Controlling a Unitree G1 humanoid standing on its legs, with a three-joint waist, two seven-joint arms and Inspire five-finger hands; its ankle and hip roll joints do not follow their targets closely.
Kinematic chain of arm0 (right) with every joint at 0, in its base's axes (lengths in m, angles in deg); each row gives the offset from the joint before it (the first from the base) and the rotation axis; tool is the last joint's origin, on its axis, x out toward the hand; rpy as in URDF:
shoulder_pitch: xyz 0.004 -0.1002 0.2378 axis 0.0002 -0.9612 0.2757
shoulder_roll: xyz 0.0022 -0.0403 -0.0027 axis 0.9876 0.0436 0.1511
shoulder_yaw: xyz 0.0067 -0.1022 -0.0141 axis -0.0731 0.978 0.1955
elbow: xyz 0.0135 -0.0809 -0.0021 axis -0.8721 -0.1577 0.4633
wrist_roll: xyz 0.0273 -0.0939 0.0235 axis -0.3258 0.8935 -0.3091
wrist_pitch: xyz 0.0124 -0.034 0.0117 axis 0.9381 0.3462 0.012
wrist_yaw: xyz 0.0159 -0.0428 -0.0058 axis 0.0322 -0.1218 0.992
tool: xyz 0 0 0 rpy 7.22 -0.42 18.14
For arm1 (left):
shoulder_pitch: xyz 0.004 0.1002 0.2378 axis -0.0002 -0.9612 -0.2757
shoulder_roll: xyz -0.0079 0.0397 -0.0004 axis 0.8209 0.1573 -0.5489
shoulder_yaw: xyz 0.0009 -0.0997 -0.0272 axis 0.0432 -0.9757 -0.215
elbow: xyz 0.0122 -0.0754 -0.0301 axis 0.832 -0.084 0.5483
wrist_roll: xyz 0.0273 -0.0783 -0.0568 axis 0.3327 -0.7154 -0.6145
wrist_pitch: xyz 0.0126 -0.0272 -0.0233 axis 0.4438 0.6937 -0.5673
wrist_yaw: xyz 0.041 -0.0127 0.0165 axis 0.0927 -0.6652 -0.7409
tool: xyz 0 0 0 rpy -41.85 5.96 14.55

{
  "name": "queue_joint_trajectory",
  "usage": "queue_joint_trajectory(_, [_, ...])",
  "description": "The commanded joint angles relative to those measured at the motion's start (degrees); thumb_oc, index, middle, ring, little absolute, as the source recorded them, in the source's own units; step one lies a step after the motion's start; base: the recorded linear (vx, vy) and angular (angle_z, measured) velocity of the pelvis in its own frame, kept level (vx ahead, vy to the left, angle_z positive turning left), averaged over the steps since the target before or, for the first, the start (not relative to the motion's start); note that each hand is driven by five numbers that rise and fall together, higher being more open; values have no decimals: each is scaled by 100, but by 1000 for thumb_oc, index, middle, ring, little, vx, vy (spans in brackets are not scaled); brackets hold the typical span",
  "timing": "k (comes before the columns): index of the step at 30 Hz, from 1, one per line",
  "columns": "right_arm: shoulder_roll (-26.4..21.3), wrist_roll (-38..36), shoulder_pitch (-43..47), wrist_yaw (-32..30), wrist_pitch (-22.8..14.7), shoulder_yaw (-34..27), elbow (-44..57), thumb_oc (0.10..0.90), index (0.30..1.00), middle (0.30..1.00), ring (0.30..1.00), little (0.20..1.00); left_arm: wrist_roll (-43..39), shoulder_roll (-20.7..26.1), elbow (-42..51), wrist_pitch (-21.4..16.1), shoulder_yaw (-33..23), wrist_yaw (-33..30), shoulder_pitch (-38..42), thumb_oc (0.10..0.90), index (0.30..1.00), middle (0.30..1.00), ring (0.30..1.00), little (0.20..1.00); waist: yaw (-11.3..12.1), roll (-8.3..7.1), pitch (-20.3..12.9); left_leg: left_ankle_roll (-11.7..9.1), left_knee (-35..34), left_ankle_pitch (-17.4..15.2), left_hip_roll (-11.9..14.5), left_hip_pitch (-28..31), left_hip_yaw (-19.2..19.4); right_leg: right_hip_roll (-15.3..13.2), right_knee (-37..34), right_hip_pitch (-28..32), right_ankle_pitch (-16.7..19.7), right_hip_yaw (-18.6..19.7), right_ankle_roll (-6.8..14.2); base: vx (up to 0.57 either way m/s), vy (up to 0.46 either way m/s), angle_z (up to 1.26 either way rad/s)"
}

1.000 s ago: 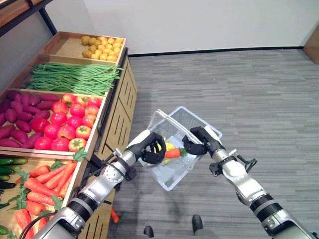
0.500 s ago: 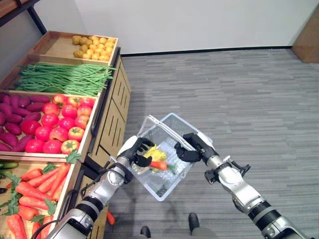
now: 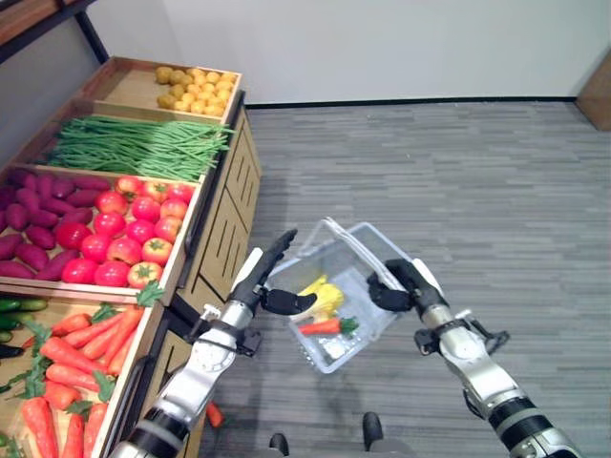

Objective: Get the vegetables into the basket

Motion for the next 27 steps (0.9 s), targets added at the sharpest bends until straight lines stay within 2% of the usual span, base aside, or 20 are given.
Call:
queue_joint_trajectory(1, [-130, 501, 431, -531, -523, -719, -87, 400, 300, 300, 300, 300, -646, 480, -74, -512, -151, 491, -65, 900, 1000, 1000, 1000, 1000, -3, -245, -610, -185, 5, -1, 26, -419, -499, -359, 40, 122, -343, -386, 417, -8, -22, 3])
queue_joint_trajectory(4, [-264, 631, 473, -608, -495, -833, -481, 400, 300, 300, 300, 300, -763, 597, -141, -480, -184, 642, -357, 900, 1000, 1000, 1000, 1000, 38, -240, -582, -184, 5, 9, 20, -448, -527, -366, 40, 110, -338, -411, 417, -2, -5, 1])
queue_joint_trajectory(6, [-473, 700, 595, -627, -424, -855, -1174, 400, 300, 300, 300, 300, -854, 678, -503, -394, -184, 776, -640, 900, 1000, 1000, 1000, 1000, 94, -234, -519, -183, 5, 35, 7, -492, -562, -371, 40, 91, -326, -431, 416, 0, 0, 0])
queue_joint_trajectory(11, [-700, 634, 846, -538, -414, -728, -2010, 400, 300, 300, 300, 300, -677, 694, -1141, -355, -28, 886, -692, 900, 1000, 1000, 1000, 1000, 127, -218, -446, -190, 5, 73, 8, -562, -591, -365, 40, 42, -308, -443, 417, -40, -13, 5])
queue_joint_trajectory(12, [-852, 643, 1114, -473, -355, -553, -2765, 400, 300, 300, 300, 300, -77, 654, -2013, -339, 172, 880, -623, 900, 1000, 1000, 1000, 1000, 138, -181, -348, -203, 5, 108, 7, -630, -579, -366, 40, -47, -271, -440, 422, -86, -16, 7])
queue_joint_trajectory(14, [-937, 707, 1381, -401, -295, -355, -3517, 400, 300, 300, 300, 300, 367, 444, -2969, -287, 259, 790, -500, 900, 1000, 1000, 1000, 1000, 151, -153, -259, -211, 5, 153, 13, -730, -581, -367, 40, -162, -230, -427, 421, -100, -15, 3])
queue_joint_trajectory(17, [-967, 683, 1601, -394, -232, -345, -4274, 400, 300, 300, 300, 300, 1086, 26, -4474, -226, 206, 481, -285, 900, 1000, 1000, 1000, 1000, 167, -119, -158, -222, 5, 202, 12, -869, -582, -363, 40, -326, -174, -397, 422, -74, -18, 3])
queue_joint_trajectory(19, [-991, 659, 1691, -389, -213, -357, -4454, 400, 300, 300, 300, 300, 1289, -126, -4971, -193, 113, 337, -192, 900, 1000, 1000, 1000, 1000, 171, -99, -105, -230, 6, 236, 13, -949, -576, -354, 40, -413, -147, -392, 416, -73, -28, 0])
queue_joint_trajectory(20, [-1022, 659, 1775, -419, -187, -373, -4709, 400, 300, 300, 300, 300, 1517, -371, -5710, -119, -41, 143, -65, 900, 1000, 1000, 1000, 1000, 172, -80, -50, -242, 8, 269, 31, -1026, -565, -348, 40, -517, -113, -372, 403, -53, -30, 0])
queue_joint_trajectory(27, [-1070, 690, 1882, -561, -128, -414, -4901, 400, 300, 300, 300, 300, 1890, -651, -6649, 61, -272, -254, 33, 900, 1000, 1000, 1000, 1000, 173, -30, 41, -270, 8, 316, 55, -1120, -534, -319, 40, -639, -99, -320, 388, -17, -21, -5])
